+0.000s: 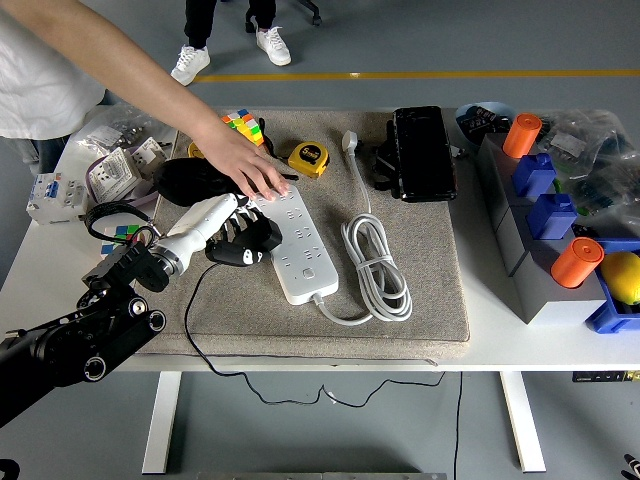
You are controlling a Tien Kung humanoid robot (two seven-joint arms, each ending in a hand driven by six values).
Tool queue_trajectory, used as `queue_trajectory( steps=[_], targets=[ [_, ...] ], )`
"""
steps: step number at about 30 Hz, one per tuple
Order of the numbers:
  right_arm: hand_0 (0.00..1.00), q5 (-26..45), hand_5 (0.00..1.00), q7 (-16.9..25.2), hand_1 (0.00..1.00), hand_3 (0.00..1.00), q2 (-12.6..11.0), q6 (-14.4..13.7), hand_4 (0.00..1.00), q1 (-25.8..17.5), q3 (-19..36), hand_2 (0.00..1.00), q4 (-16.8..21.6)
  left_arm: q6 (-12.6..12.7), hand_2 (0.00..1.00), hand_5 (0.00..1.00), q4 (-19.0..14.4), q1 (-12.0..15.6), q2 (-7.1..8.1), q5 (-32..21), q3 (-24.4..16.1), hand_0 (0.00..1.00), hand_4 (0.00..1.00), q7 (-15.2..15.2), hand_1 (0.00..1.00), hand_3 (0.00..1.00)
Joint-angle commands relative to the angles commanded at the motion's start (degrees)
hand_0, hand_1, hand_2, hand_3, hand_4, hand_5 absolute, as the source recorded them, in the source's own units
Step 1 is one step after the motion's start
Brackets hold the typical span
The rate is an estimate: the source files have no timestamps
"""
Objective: Put the plug near the board,insert it into the board,press the button,pull the plug out
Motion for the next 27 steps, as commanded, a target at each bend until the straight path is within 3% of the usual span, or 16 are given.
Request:
queue_trajectory(
  steps=[2,3,8,9,14,15,26,27],
  targets=[
    [0.610,0.0,0.491,0.0,0.665,0.537,0.0,0.0,0.814,0.1,-0.1,0.660,0.0,-0.2,0.515,0.050,-0.1,0.0,0.03,0.0,-0.2,0.299,0.796,0.1,0.467,0.559],
    [0.611,0.0,0.489,0.0,0.664,0.537,0.0,0.0,0.814,0.1,0.0,0.658,0.0,-0.3,0.541,0.108,-0.1,-0.1,0.04,0.2,-0.3,0.343,0.905,0.2,0.510,0.575],
    [0.611,0.1,0.489,0.0,0.664,0.537,0.0,0.0,0.814,0.1,0.1,0.658,-0.1,-0.4,0.541,0.108,0.0,0.0,0.08,0.3,-0.5,0.343,0.905,0.0,0.510,0.575],
    [0.610,0.0,0.490,0.0,0.665,0.537,0.0,0.0,0.814,0.1,0.1,0.659,0.0,-0.4,0.555,0.225,-0.1,0.0,0.09,0.3,-0.6,0.363,0.998,0.0,0.534,0.603],
    [0.610,0.0,0.490,0.0,0.665,0.537,0.0,0.0,0.814,0.1,0.1,0.659,0.0,-0.9,0.555,0.225,-0.2,0.3,0.13,0.4,-0.9,0.363,0.998,0.0,0.534,0.603],
    [0.610,0.0,0.490,0.0,0.665,0.537,0.0,0.0,0.814,0.1,0.1,0.659,0.0,-1.0,0.573,0.301,-0.3,0.3,0.14,0.4,-0.9,0.382,0.998,0.0,0.556,0.655],
    [0.610,0.0,0.491,0.0,0.664,0.538,0.1,0.0,0.815,0.1,0.1,0.659,0.0,-1.2,0.574,0.338,-1.0,0.7,0.15,0.9,-1.7,0.390,0.998,-0.2,0.556,0.661],
    [0.610,0.0,0.491,0.0,0.664,0.538,0.1,0.0,0.816,0.0,0.1,0.659,0.0,-1.2,0.608,0.366,-1.3,0.7,0.19,0.9,-1.9,0.412,0.998,-0.2,0.575,0.680]
  ],
)
